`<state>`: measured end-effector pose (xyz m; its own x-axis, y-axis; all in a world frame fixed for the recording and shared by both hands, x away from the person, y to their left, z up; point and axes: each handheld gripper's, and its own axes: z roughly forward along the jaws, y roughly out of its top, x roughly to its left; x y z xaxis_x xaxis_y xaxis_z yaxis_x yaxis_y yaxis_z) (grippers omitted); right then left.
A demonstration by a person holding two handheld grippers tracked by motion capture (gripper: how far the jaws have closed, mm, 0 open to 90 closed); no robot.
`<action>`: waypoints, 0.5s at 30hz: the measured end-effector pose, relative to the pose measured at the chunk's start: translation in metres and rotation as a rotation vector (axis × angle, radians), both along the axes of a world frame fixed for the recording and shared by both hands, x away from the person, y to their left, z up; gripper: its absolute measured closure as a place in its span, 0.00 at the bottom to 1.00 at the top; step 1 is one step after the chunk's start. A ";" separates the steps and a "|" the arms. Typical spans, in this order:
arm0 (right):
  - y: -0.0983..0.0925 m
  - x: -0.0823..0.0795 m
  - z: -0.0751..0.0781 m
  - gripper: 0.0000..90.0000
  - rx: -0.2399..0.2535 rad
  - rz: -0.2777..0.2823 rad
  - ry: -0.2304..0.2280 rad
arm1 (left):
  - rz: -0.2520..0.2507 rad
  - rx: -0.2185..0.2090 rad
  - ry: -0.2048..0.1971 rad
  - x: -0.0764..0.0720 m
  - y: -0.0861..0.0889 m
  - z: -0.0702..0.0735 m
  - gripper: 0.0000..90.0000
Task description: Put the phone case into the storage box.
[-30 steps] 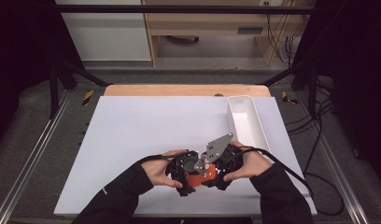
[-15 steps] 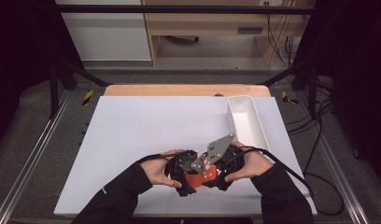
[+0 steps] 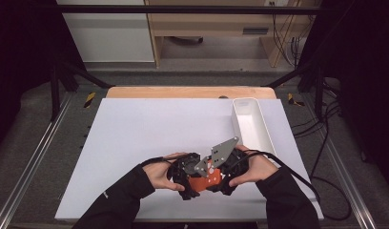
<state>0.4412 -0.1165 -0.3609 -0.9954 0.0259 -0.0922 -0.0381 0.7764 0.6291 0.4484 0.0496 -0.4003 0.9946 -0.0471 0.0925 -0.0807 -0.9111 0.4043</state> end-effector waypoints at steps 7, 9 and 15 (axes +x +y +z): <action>-0.002 0.001 0.004 0.08 0.044 -0.009 -0.025 | 0.010 -0.009 -0.006 0.004 0.005 0.000 0.18; -0.004 0.001 0.006 0.06 0.058 -0.024 -0.043 | 0.013 -0.016 -0.003 0.005 0.006 0.000 0.18; -0.011 -0.001 0.011 0.03 0.079 -0.051 -0.068 | 0.037 -0.049 -0.004 0.007 0.014 0.003 0.18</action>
<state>0.4402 -0.1275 -0.3499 -0.9841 0.0858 -0.1556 -0.0451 0.7262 0.6860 0.4558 0.0633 -0.3977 0.9952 -0.0052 0.0976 -0.0486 -0.8926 0.4483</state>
